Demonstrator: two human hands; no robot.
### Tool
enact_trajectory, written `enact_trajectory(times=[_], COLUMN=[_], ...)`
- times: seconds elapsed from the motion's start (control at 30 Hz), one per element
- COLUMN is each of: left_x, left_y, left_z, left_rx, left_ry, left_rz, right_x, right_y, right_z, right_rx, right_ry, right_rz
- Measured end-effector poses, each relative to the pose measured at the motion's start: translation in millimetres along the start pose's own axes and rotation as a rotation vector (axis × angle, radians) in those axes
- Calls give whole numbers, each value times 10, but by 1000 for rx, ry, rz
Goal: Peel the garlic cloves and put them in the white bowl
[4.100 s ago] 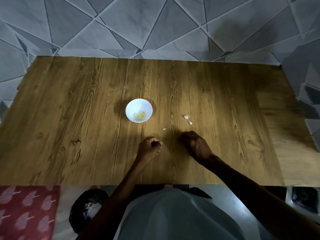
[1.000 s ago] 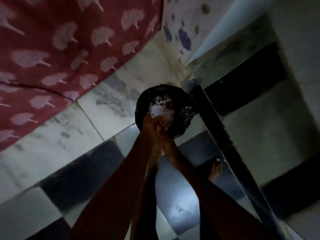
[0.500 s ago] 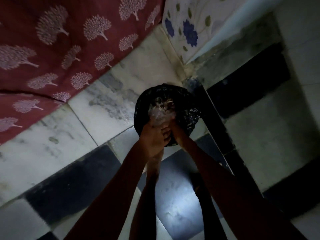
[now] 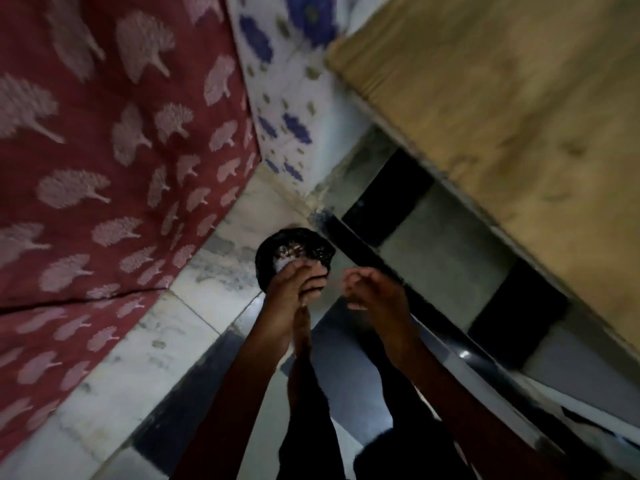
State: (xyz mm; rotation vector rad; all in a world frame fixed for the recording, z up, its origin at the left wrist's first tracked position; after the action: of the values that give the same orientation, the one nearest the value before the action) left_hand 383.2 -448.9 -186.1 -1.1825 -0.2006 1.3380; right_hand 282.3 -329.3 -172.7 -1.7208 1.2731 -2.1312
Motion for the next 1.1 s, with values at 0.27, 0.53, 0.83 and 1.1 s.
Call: enact_trajectory(times=[0.27, 0.53, 0.83, 1.1], left_x=[-285, 355, 1115, 1498], left_y=[-659, -359, 448, 854], left_z=[2103, 4138, 5962, 6440], left_rx=[291, 488, 492, 461], left_ry=[386, 767, 1324, 1720], left_rz=[93, 172, 463, 656], right_x=[964, 520, -27, -200], right_y=[-1645, -2661, -2995, -2996], right_z=[-1327, -3095, -4920, -5518], right_rx=[-247, -552, -763, -767], right_ry=[147, 244, 302, 249], right_rz=[-207, -254, -282, -279])
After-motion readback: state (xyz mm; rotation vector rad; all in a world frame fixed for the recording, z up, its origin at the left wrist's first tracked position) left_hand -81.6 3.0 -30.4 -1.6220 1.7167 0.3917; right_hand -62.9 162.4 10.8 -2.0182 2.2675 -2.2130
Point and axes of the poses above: each hand's wrist, its own y-axis towards the middle knuckle, its own z-axis out of the palm, x = y × z, the point moved 6 cm from there along y, towards the middle knuckle, and after that the axes turned 14 degrees about x, right-handed, at the moved point
